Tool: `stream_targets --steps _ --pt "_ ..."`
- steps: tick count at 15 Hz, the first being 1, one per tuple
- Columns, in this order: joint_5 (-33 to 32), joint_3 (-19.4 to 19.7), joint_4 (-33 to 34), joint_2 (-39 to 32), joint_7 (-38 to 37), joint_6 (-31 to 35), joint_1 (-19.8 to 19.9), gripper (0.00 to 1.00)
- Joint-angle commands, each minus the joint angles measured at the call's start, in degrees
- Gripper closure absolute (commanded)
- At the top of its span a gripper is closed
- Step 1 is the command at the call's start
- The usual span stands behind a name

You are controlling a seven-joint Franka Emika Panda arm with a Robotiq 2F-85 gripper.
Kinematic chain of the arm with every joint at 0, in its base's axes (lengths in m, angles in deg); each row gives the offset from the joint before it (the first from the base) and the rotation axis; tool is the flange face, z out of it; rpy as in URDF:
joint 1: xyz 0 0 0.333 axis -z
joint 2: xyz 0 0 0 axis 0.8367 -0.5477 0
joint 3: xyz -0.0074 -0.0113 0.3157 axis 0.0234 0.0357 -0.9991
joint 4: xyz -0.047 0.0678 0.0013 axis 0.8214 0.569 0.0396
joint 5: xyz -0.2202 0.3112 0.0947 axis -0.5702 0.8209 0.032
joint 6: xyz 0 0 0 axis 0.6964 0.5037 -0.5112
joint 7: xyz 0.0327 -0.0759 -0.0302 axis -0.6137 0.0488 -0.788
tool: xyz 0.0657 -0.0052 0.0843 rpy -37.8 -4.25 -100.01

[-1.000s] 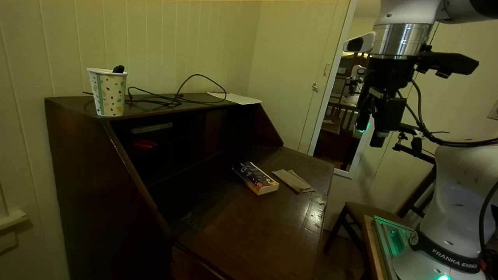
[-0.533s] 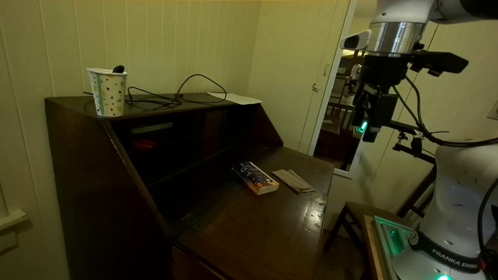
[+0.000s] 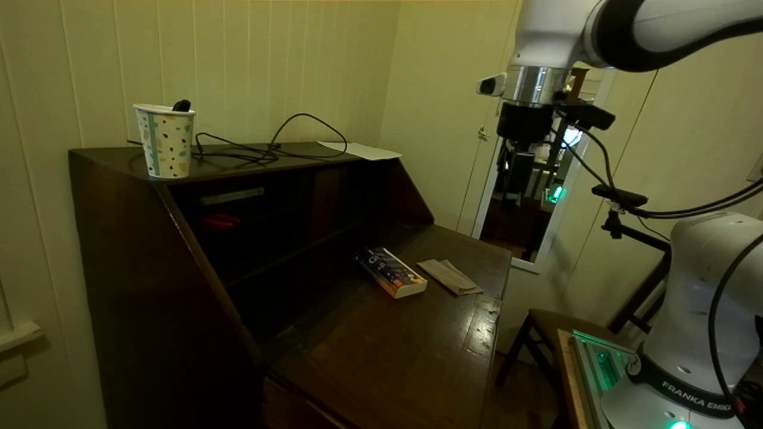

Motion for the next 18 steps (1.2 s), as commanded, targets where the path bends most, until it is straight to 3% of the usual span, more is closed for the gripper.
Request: stream_targets --steps 1,3,4,8,14,18 --pt "7.56 5.82 4.81 -8.59 7.08 4.04 -1.69 0.00" --pt "12.47 7.81 6.32 -11.45 9.32 2.37 -1.44 0.00" --pt "8.89 5.33 3.47 -7.82 7.23 3.71 -0.09 0.00" --pt "11.24 6.55 5.19 -11.22 8.74 3.68 0.06 0.00" --pt "16.40 10.61 7.55 -18.58 10.78 15.00 1.64 0.00" --pt "22.85 14.10 12.91 -27.50 14.64 17.65 2.45 0.00"
